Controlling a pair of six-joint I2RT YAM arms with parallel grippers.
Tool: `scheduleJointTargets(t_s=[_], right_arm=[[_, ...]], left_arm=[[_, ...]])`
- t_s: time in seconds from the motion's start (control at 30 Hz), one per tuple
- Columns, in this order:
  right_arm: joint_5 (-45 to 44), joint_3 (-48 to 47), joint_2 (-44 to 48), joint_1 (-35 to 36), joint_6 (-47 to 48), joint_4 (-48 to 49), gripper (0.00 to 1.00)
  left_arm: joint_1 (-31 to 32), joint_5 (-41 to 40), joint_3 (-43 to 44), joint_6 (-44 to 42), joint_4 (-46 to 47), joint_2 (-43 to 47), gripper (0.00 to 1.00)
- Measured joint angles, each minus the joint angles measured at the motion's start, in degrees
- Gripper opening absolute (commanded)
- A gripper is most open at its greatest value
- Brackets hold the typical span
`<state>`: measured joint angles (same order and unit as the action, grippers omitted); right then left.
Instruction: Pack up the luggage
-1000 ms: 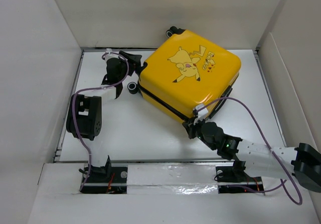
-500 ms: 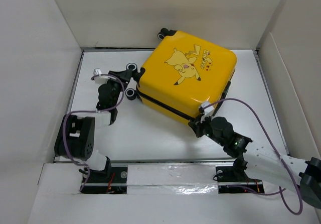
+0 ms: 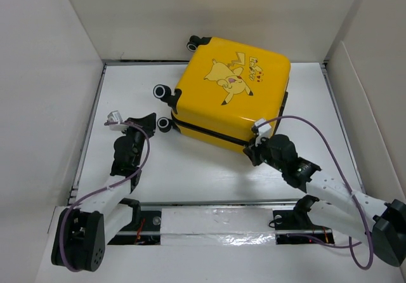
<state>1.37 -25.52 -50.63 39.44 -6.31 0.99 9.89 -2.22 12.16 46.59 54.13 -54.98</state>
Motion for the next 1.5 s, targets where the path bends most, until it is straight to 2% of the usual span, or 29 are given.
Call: scheduleJointTargets(t_s=[0.07,0.1,0.17,0.2,0.33,0.43,0.67,0.77,0.87,0.9,0.93,1.03,1.1,1.13,1.17,1.2,1.37,1.5], right_arm=[[-0.5,-0.44,-1.68,1.6,0.28,0.74,0.0],[-1.14,-0.66,-2.54,2.51,0.28,1.11,0.0],[-2.95,-0.72,-4.11,4.61,0.22,2.71,0.0],[-3.61,-0.79,-4.68,5.33,0.04,3.41,0.0],[-5.03,-0.81,-4.96,7.13,-0.26,4.31,0.0],[-5.86,-0.79,-4.2,7.28,-0.59,4.17,0.0],[-6.32,-0.13,-3.19,7.54,-1.03,4.2,0.0],[-6.49,0.13,-2.34,7.54,-1.05,4.42,0.0],[-6.43,0.2,-2.16,7.65,-1.16,4.48,0.0],[-6.43,0.2,-2.16,7.69,-1.18,4.48,0.0],[-6.43,0.2,-2.16,7.74,-1.2,4.5,0.0],[-6.47,0.22,-2.16,7.87,-1.22,4.55,0.0],[-6.47,0.26,-2.14,7.89,-1.22,4.57,0.0],[-6.47,0.33,-2.12,7.89,-1.25,4.61,0.0],[-6.47,0.48,-2.08,7.89,-1.22,4.79,0.0],[-6.47,0.66,-1.97,7.91,-1.22,5.03,0.0],[-6.47,0.9,-1.55,7.91,-1.2,4.98,0.0],[-6.27,-0.22,-3.74,8.17,-1.05,5.01,0.0]], left_arm=[[0.57,0.04,0.63,-0.63,-1.36,0.44,0.0],[0.63,0.15,0.98,-0.74,-1.88,0.33,0.13],[0.24,0.68,3.13,-1.46,-4.0,-1.79,0.47],[-0.22,1.14,4.59,-1.46,-5.18,-3.26,0.69],[-1.4,4.07,13.57,-0.7,-9.05,-11.32,0.86],[-1.6,5.55,18.27,-0.04,-9.55,-15.85,0.88],[-1.7,9.81,30.29,1.66,-12.48,-29.24,0.85],[-1.7,10.91,32.65,2.8,-13.64,-32.37,0.81],[-1.84,10.95,33.4,4.11,-13.09,-33.35,0.66],[-2.01,10.86,33.4,4.7,-12.61,-33.64,0.55],[-2.16,10.62,33.4,5.16,-12.37,-33.86,0.51],[-2.25,10.56,33.24,6.51,-10.51,-34.53,0.5],[-2.25,10.56,33.18,7.04,-9.97,-34.73,0.56],[-2.25,10.58,33.18,7.26,-9.68,-34.91,0.47],[-2.25,10.62,33.18,7.43,-9.29,-35.17,0.29],[-2.25,10.71,33.18,7.52,-8.81,-35.36,0.0],[-2.08,10.51,31.78,7.76,-4.42,-36.13,0.0],[-0.85,7.43,30.36,6.03,-2.12,-35.78,0.0]])
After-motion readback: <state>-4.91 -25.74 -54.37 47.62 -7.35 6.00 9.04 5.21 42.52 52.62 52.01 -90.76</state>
